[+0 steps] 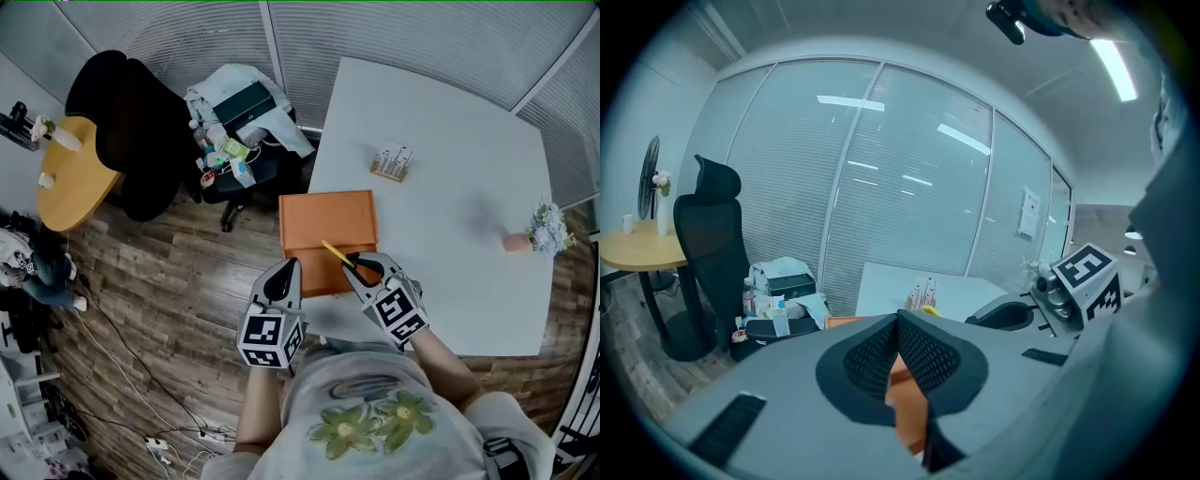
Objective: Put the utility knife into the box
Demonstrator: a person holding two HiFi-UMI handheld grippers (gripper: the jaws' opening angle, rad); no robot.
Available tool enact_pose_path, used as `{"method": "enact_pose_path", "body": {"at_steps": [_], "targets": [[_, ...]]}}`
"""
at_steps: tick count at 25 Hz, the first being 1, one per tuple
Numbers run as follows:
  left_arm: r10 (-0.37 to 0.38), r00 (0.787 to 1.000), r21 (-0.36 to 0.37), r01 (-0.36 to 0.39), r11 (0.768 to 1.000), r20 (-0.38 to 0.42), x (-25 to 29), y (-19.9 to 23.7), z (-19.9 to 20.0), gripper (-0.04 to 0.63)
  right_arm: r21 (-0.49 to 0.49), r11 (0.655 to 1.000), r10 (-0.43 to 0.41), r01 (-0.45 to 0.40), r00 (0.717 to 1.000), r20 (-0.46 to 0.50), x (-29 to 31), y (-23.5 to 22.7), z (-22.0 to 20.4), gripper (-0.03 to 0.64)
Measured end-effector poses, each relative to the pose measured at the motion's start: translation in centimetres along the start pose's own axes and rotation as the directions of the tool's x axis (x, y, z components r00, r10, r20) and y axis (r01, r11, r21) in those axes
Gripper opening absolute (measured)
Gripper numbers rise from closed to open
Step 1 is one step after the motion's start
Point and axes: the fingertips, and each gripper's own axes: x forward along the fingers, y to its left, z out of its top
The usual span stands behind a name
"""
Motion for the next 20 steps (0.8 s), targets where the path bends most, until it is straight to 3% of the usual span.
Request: {"method": "enact_pose_path", "body": {"at_steps": [20], "targets": [[0.005, 1.0, -0.02, -0.006, 1.0, -0.026, 0.4, 1.0, -1.0, 0.002, -0.061, 0.998, 0.014, -0.019, 0.997, -0.082, 1.7, 0.2, -2.0, 0.058]]}}
